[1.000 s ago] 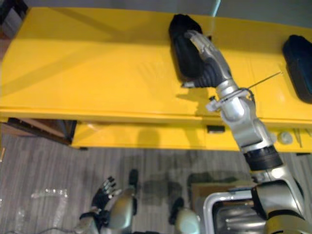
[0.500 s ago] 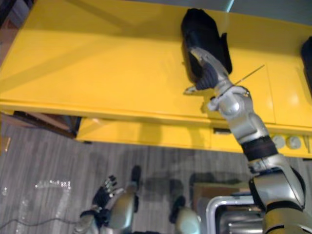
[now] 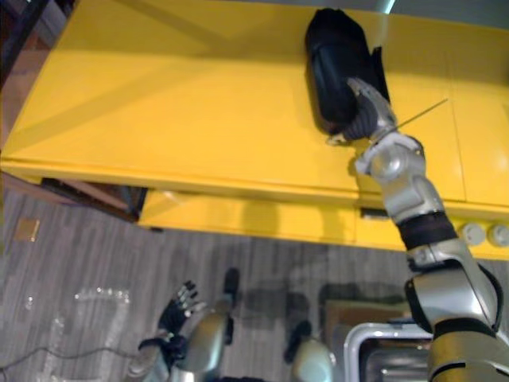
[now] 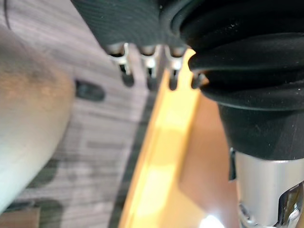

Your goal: Walk over and take plastic housings, then place them on the shelf

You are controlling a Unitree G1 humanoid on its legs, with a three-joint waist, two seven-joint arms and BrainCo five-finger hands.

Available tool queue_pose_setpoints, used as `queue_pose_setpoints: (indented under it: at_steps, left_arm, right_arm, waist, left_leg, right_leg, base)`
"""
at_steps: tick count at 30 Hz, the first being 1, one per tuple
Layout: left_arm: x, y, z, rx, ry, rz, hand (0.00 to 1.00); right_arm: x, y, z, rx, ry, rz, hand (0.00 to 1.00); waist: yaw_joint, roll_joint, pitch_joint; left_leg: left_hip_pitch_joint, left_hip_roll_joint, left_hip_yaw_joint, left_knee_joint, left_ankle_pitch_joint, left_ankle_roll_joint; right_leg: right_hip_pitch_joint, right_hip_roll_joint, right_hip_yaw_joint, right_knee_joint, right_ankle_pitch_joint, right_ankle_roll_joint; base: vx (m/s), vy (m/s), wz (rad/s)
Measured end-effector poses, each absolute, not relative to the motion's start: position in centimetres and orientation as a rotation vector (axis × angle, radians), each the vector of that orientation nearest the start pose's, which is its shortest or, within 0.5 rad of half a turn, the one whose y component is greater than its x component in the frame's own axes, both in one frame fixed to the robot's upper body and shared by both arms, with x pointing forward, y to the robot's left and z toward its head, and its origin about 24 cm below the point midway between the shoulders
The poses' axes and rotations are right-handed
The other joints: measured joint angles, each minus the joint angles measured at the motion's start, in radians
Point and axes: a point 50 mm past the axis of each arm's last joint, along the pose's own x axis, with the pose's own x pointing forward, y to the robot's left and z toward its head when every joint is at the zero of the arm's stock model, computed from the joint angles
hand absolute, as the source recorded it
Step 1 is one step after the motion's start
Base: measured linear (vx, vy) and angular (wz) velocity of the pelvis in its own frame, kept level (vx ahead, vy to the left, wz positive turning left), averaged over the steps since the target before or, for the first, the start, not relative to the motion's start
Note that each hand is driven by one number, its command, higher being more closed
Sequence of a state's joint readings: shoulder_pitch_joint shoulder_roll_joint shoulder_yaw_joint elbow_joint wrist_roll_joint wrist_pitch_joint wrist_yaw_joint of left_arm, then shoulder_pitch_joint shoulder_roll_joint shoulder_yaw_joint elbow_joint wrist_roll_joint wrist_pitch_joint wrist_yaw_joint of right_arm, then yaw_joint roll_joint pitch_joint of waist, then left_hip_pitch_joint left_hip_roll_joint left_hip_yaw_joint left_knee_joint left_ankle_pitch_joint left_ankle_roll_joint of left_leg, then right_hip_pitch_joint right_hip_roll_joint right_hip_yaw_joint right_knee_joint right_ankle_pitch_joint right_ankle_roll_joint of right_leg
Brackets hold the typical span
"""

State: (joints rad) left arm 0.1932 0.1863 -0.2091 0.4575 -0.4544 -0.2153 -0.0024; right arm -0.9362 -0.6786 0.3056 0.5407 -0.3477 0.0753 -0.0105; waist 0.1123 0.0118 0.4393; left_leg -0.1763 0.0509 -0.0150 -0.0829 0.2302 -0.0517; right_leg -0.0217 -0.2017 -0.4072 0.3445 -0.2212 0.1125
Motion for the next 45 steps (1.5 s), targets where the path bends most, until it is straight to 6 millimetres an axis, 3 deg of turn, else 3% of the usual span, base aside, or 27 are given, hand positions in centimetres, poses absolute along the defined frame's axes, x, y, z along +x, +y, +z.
queue_pose_setpoints:
  at_steps: [9, 15, 25, 41, 45]
  left_arm:
    - [17.2, 17.3, -7.9, -0.230, 0.457, 0.058, 0.00]
    - [17.2, 17.2, -7.9, -0.233, 0.456, 0.067, 0.00]
    - [17.4, 17.1, -7.7, -0.239, 0.447, 0.068, 0.00]
    - [17.6, 17.0, -7.4, -0.241, 0.431, 0.068, 0.00]
    - [17.6, 17.0, -7.3, -0.241, 0.430, 0.067, 0.00]
  right_arm:
    - [38.9, -23.5, 23.8, -1.083, -0.142, -0.180, 0.00]
    - [38.9, -24.3, 24.4, -1.057, -0.126, -0.247, 0.00]
    - [38.8, -25.5, 24.7, -1.017, -0.094, -0.337, 0.00]
    - [38.8, -25.6, 24.8, -1.018, -0.132, -0.368, 0.00]
    - [38.2, -24.5, 25.0, -1.025, -0.197, -0.339, 0.00]
  waist:
    - [0.011, 0.003, 0.002]
    - [0.013, 0.018, 0.010]
    - [0.014, 0.018, 0.010]
    - [0.014, 0.018, 0.010]
    - [0.011, 0.015, 0.011]
  left_leg:
    - [-0.003, -0.002, 0.001, 0.000, 0.000, 0.002]
    - [-0.003, -0.004, 0.001, 0.000, 0.003, 0.005]
    - [-0.012, -0.007, 0.001, 0.000, 0.003, 0.006]
    - [-0.015, -0.009, 0.005, -0.004, 0.005, 0.009]
    - [-0.012, -0.004, 0.017, -0.004, 0.002, 0.013]
  right_leg:
    - [-0.012, -0.006, 0.003, 0.018, -0.005, -0.005]
    - [-0.014, -0.009, 0.003, 0.022, -0.006, -0.005]
    - [-0.022, -0.012, 0.003, 0.024, -0.006, -0.005]
    - [-0.028, -0.016, 0.005, 0.028, -0.005, -0.003]
    - [-0.026, -0.016, 0.013, 0.018, 0.001, 0.005]
  base:
    - [0.00, -0.018, 0.00]
    - [0.00, -0.016, 0.00]
    - [0.01, -0.035, 0.01]
    - [0.00, -0.011, 0.00]
    - [0.00, 0.000, -0.05]
